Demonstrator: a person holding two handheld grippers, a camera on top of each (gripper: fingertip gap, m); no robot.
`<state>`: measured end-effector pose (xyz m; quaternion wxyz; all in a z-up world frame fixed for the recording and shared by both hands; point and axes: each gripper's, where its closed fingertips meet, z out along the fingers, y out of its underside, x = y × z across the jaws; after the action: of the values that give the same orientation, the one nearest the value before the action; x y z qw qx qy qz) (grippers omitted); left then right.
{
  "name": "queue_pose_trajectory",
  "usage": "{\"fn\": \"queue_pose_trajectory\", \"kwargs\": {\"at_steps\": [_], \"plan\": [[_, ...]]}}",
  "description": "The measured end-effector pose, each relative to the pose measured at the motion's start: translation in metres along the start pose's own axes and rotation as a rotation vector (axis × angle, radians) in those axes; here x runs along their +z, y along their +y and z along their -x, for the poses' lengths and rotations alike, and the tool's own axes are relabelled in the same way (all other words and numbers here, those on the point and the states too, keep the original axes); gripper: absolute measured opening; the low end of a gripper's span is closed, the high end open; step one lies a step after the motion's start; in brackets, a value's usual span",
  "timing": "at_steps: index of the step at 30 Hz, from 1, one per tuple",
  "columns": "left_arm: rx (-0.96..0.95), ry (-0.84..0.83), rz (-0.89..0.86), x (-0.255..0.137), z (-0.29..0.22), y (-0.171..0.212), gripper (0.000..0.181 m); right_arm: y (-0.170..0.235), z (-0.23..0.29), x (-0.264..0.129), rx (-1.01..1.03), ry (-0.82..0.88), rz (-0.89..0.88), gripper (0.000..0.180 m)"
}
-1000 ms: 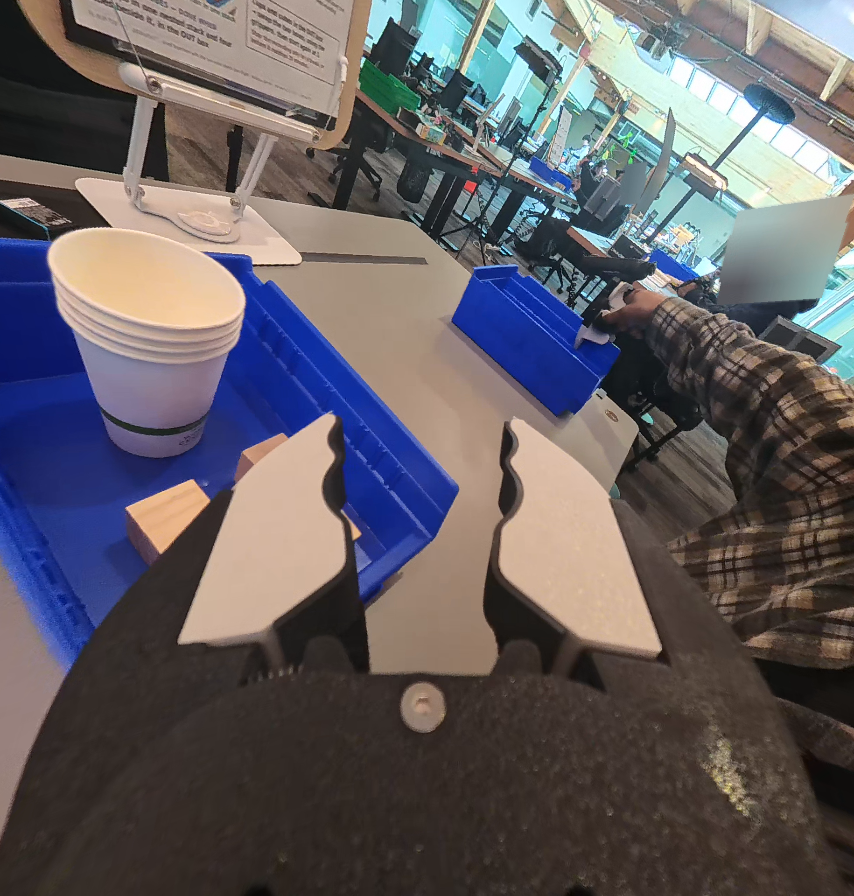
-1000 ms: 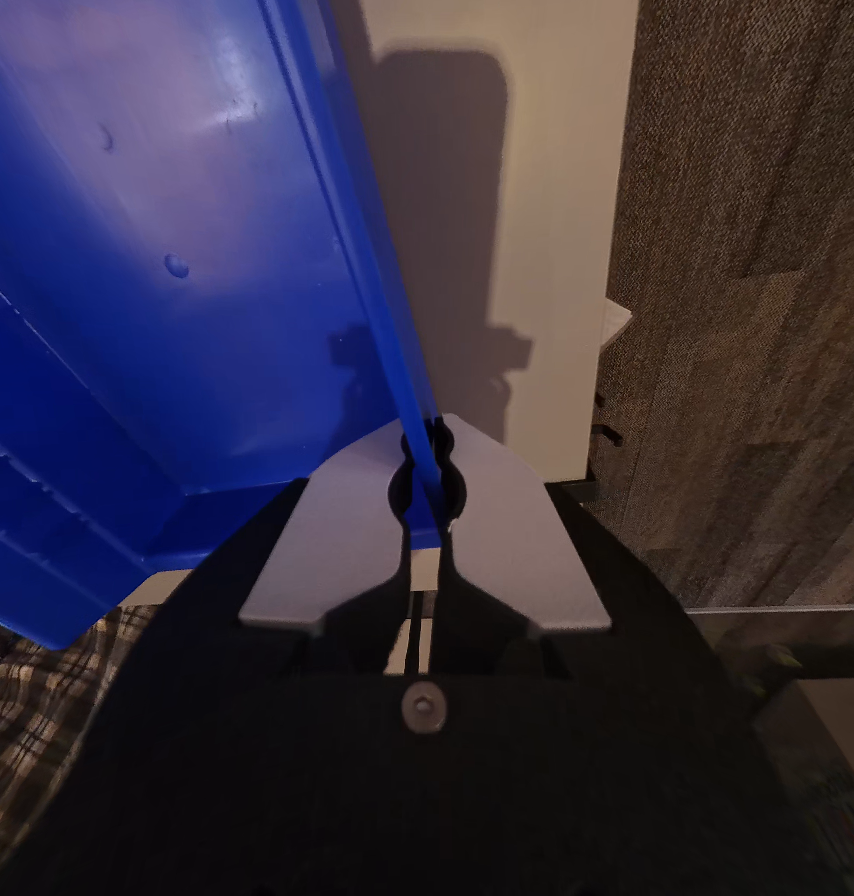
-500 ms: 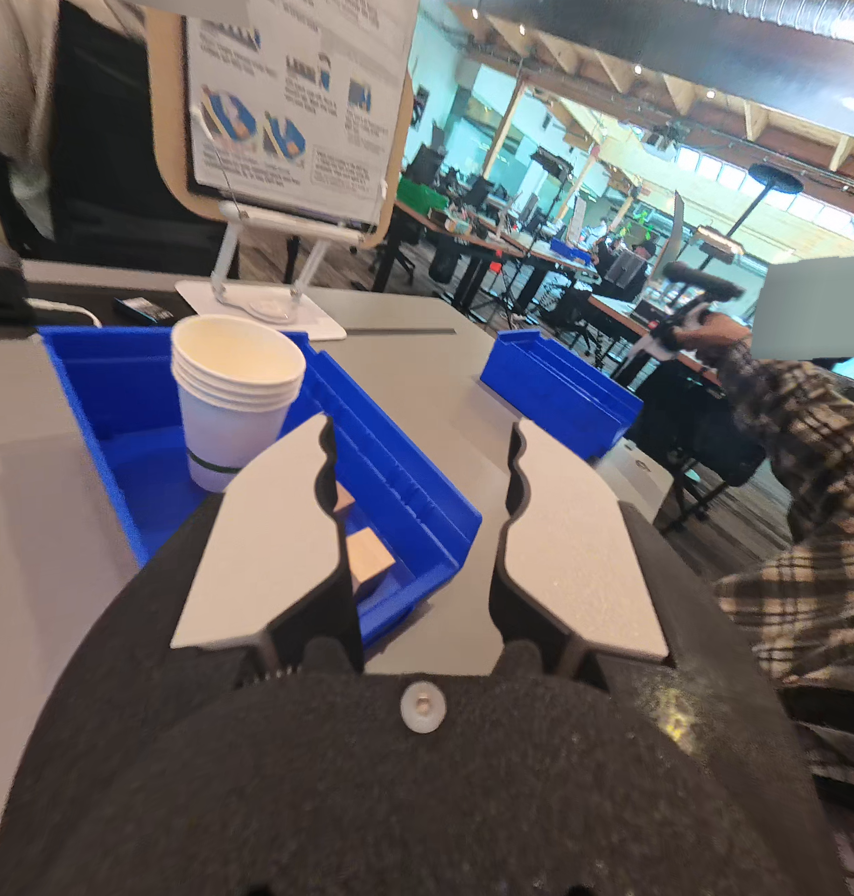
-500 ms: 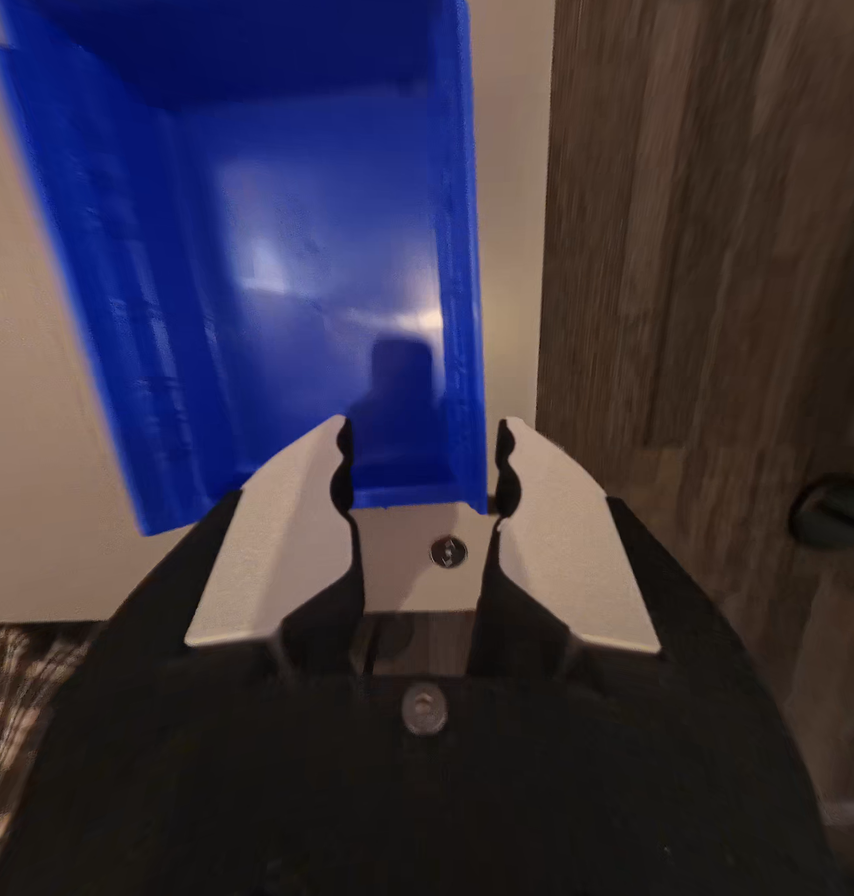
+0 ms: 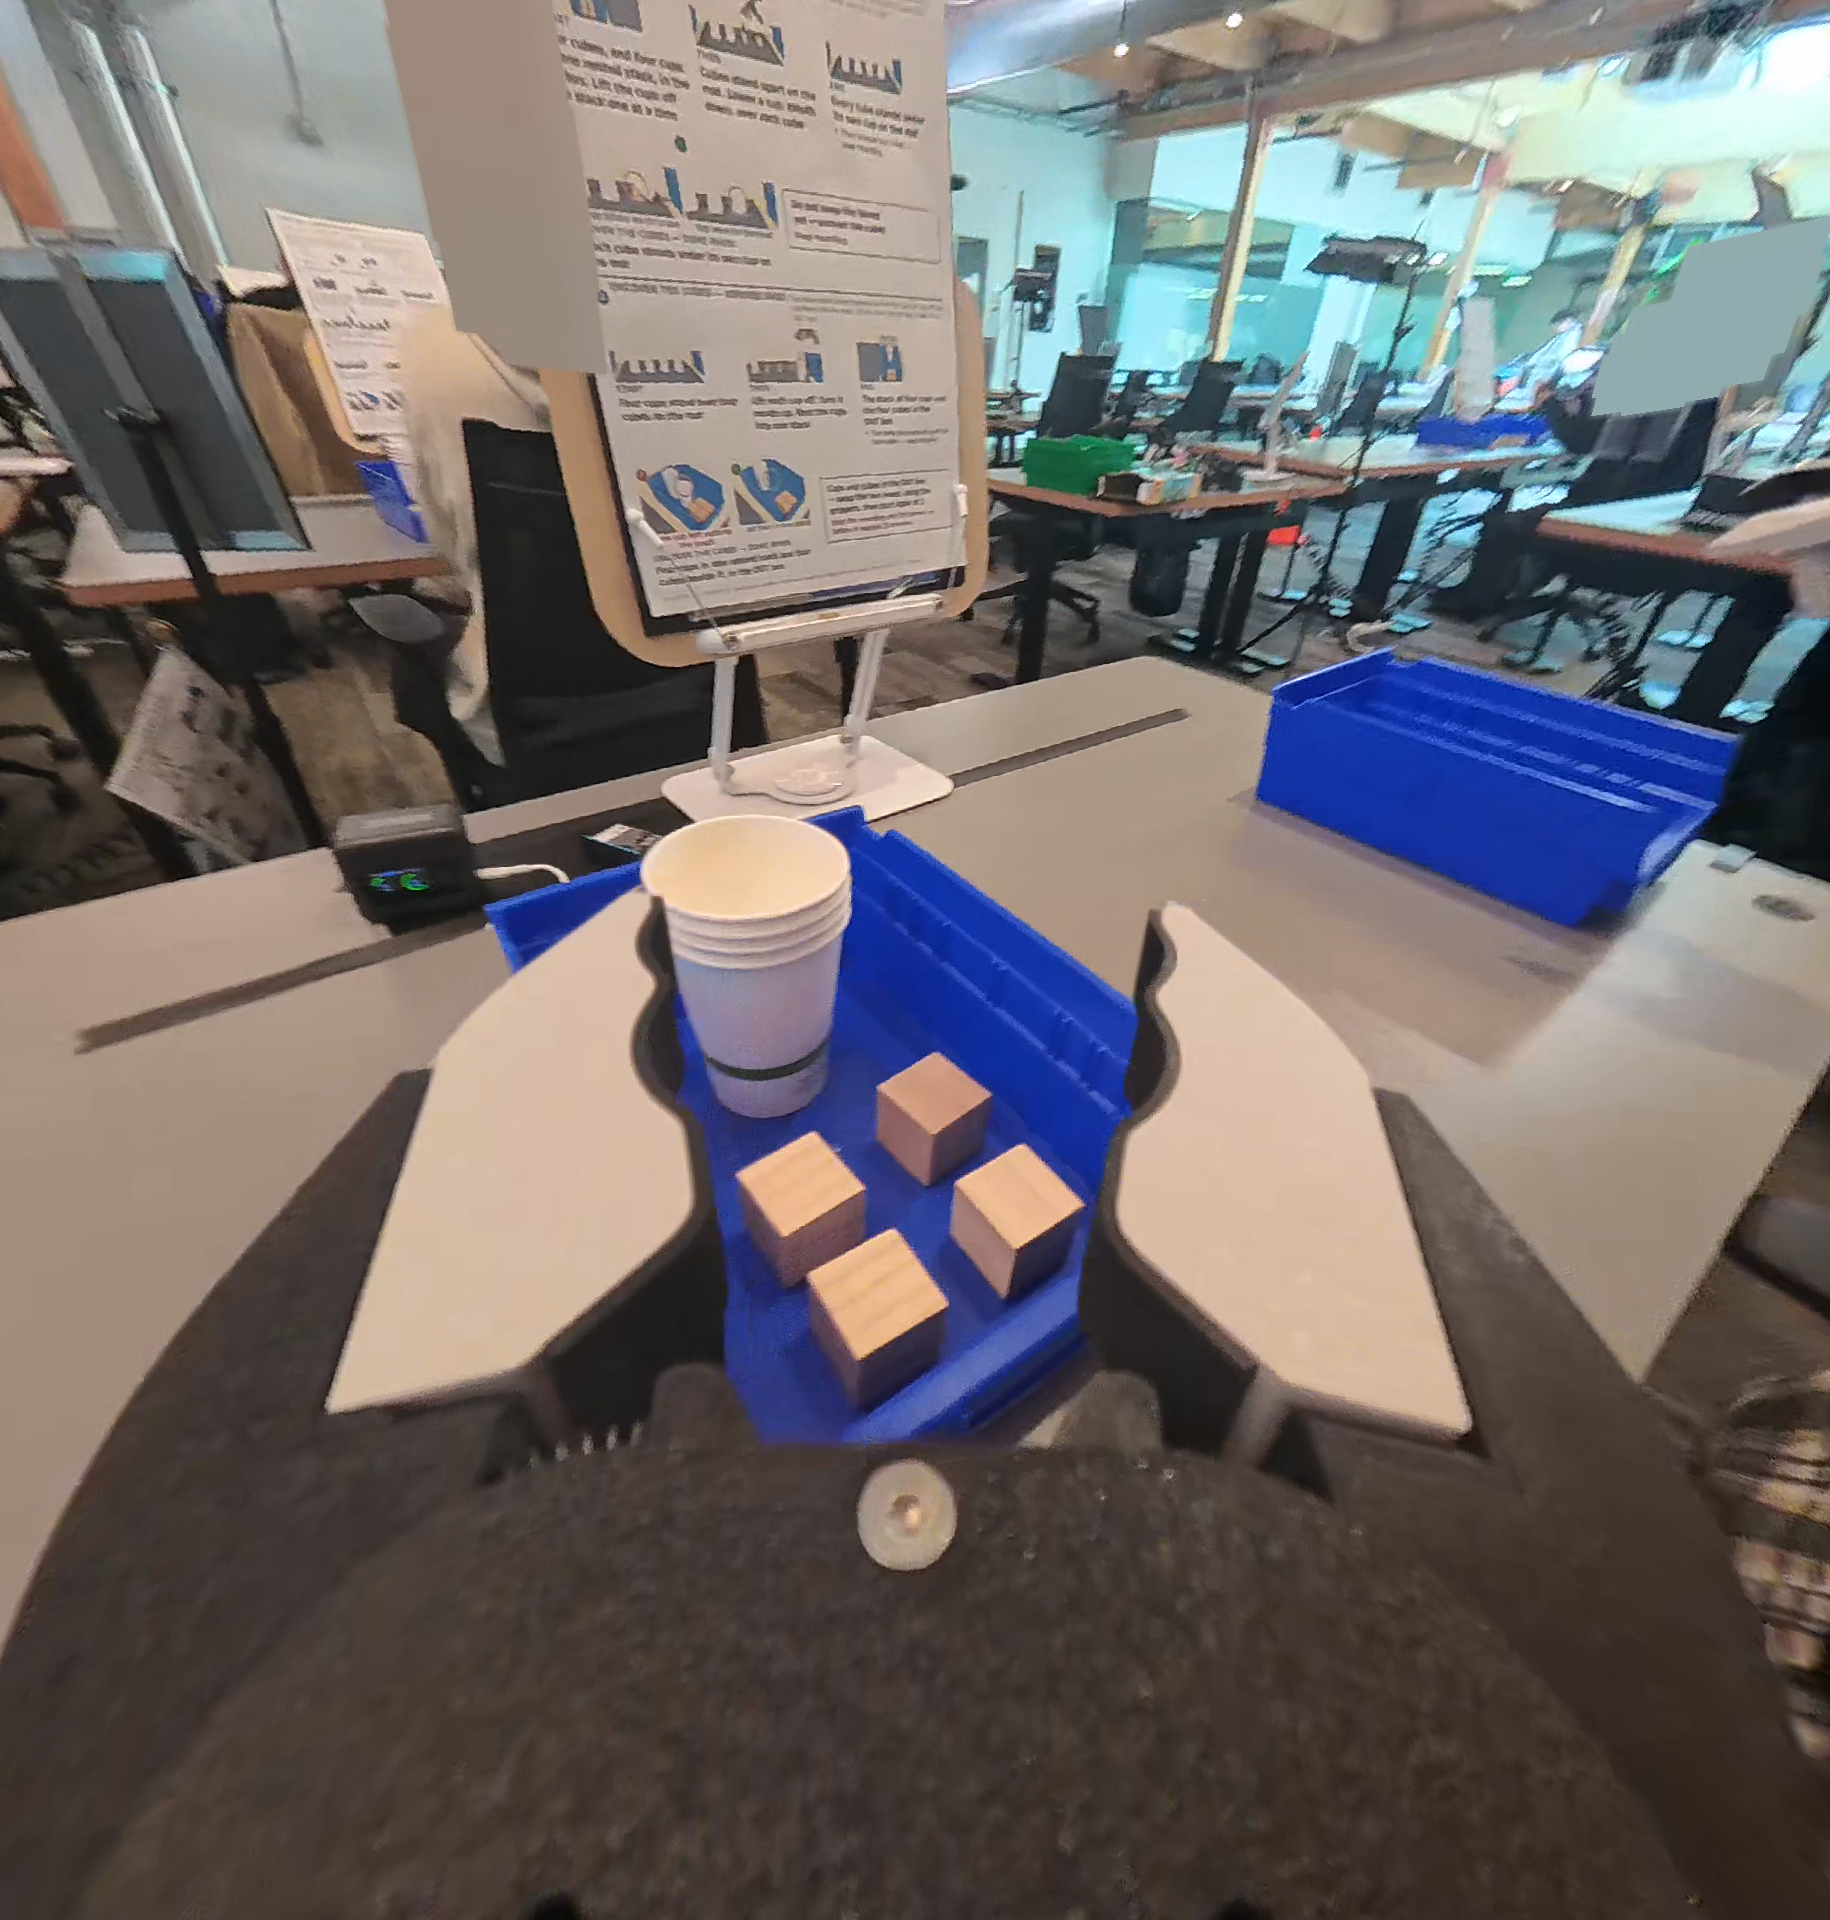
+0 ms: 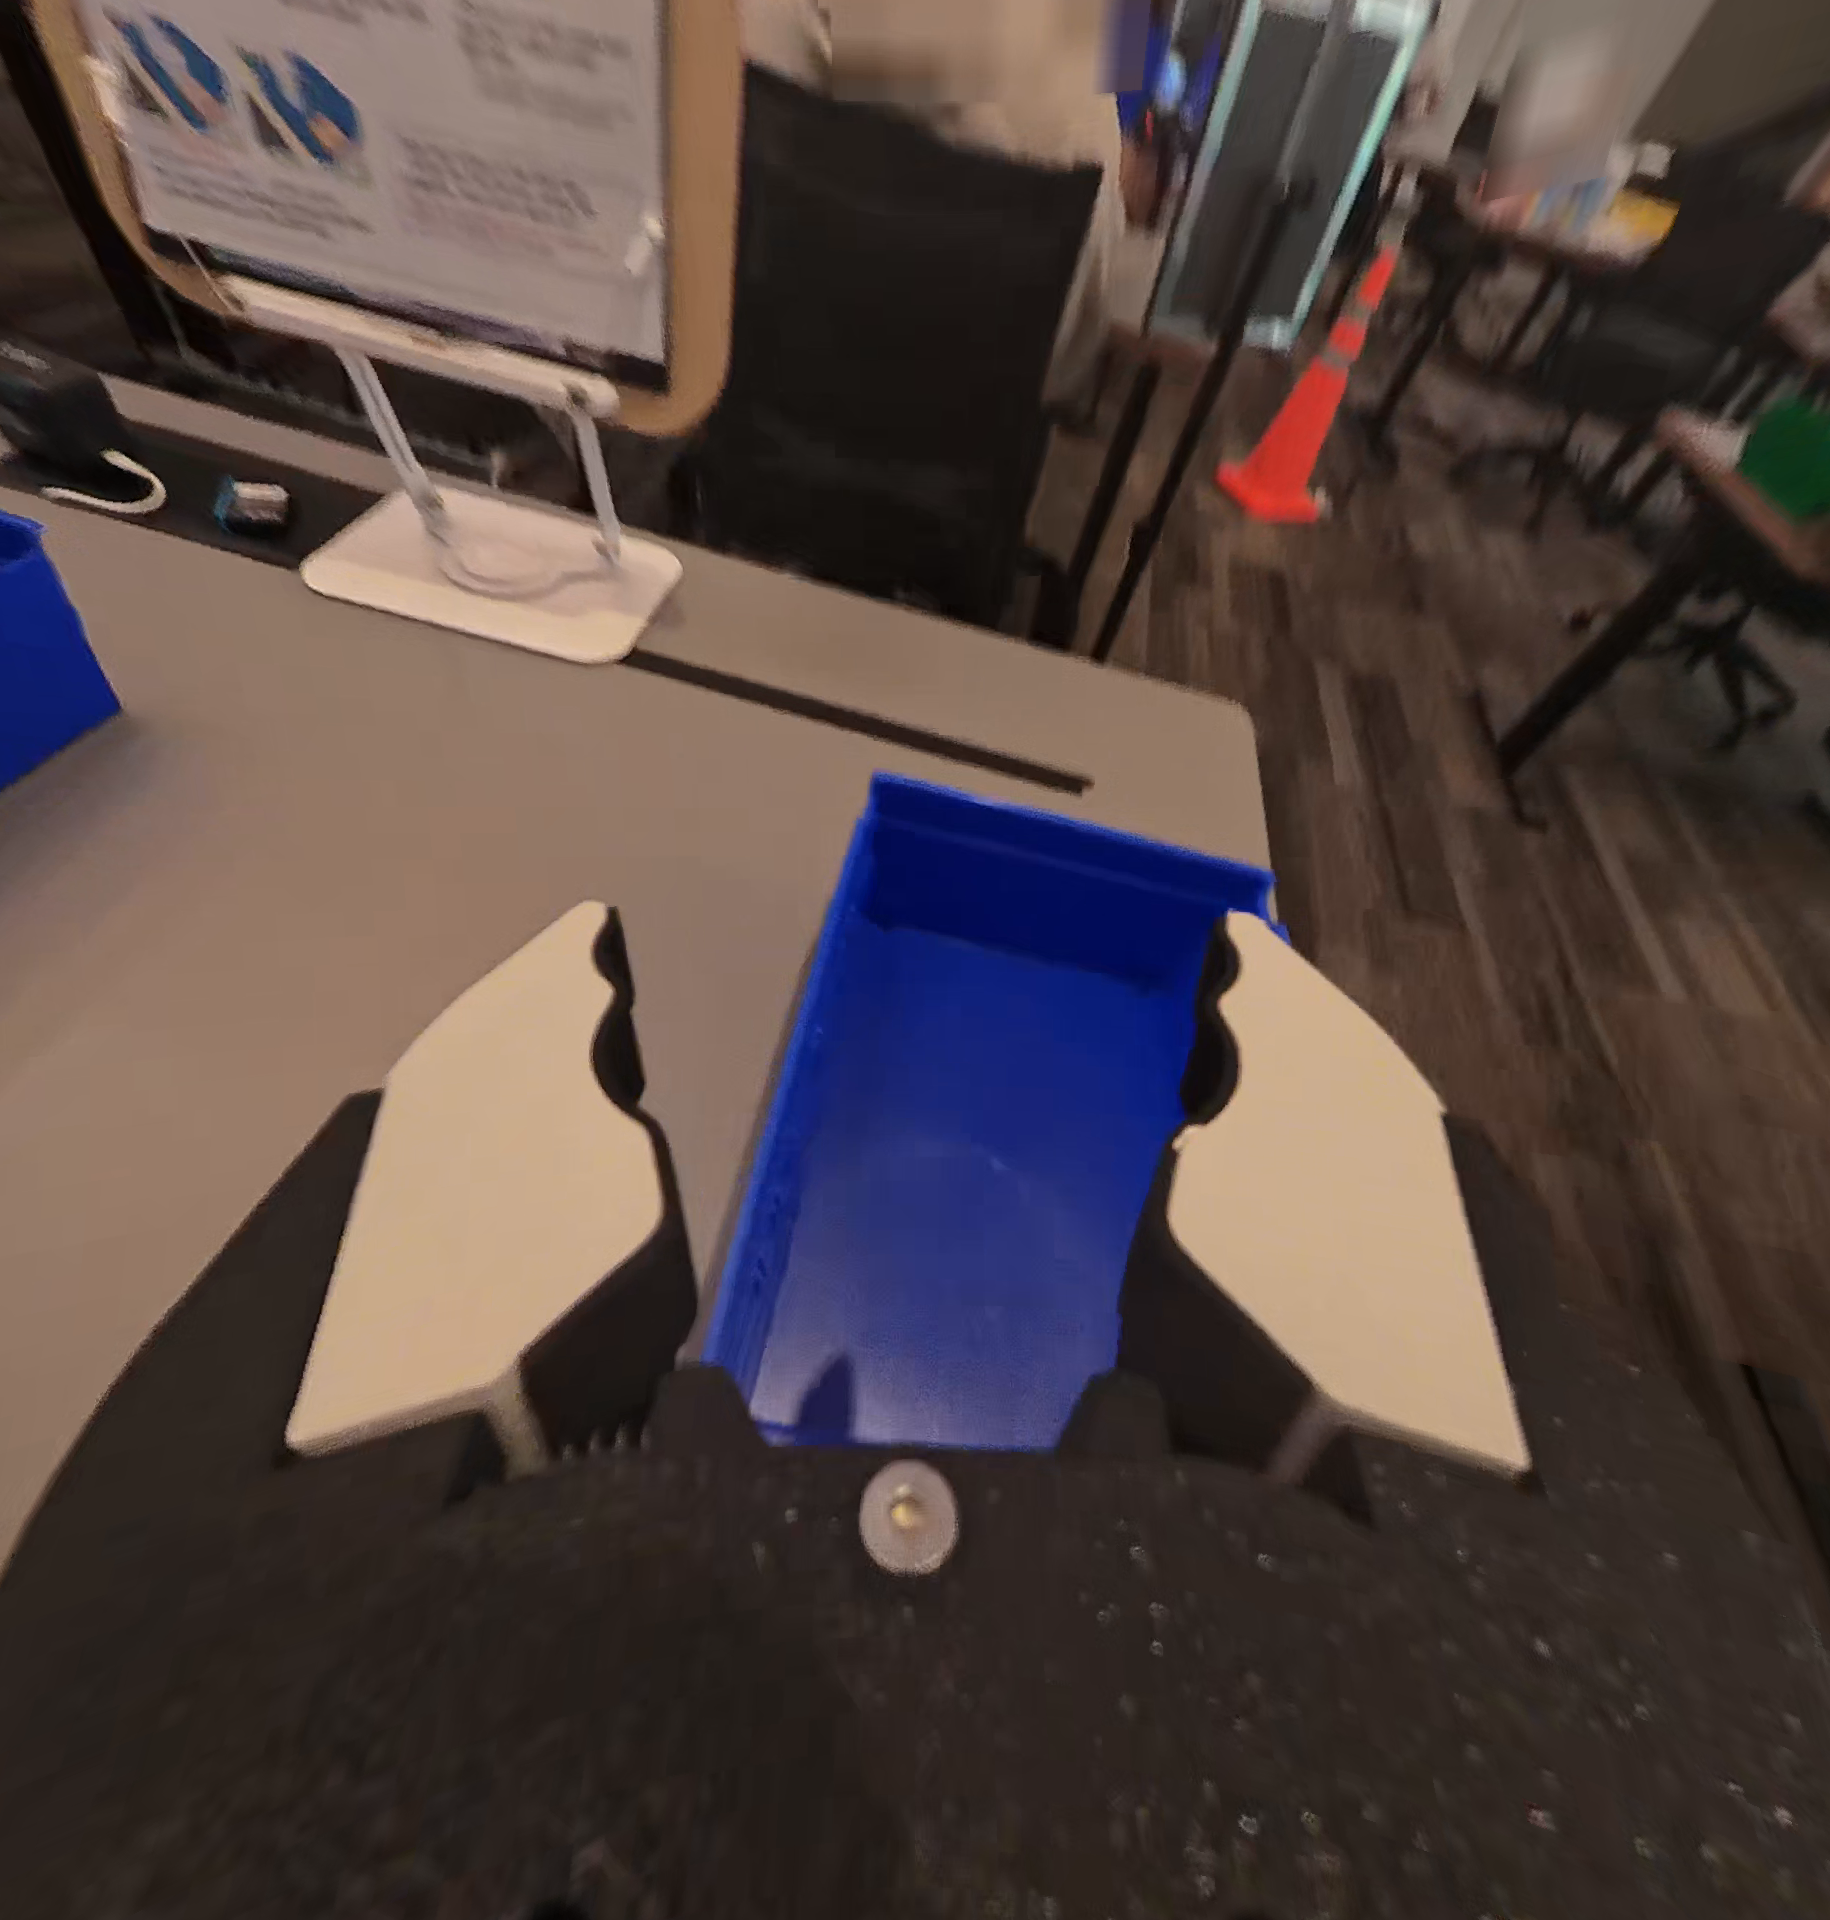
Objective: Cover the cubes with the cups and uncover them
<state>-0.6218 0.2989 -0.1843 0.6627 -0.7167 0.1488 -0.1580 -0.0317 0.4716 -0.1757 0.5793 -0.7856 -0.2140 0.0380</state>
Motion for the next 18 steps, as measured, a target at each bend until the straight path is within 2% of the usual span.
{"fn": "queue_pose_trajectory", "kwargs": {"at_steps": [2, 4, 7, 11, 14, 18], "plan": [[0.059, -0.027, 0.0, -0.001, 0.002, 0.0, 0.084, -0.007, 0.016, -0.002, -0.025, 0.004, -0.102, 0.122], [0.089, -0.036, -0.01, -0.001, 0.003, 0.0, 0.084, -0.014, 0.035, -0.004, -0.042, -0.017, -0.202, 0.125], [0.095, -0.022, 0.016, 0.002, 0.004, 0.005, 0.087, -0.022, 0.059, -0.011, -0.083, -0.032, -0.355, 0.138], [0.085, -0.064, 0.128, 0.009, 0.019, 0.026, 0.094, -0.028, 0.089, -0.03, -0.203, 0.002, -0.574, 0.132], [0.018, -0.127, 0.285, 0.018, 0.039, 0.053, 0.118, -0.015, 0.114, -0.027, -0.202, -0.054, -0.53, 0.135], [-0.037, -0.197, 0.472, 0.033, 0.063, 0.083, 0.134, 0.001, 0.143, -0.018, -0.142, -0.15, -0.457, 0.134]]}}
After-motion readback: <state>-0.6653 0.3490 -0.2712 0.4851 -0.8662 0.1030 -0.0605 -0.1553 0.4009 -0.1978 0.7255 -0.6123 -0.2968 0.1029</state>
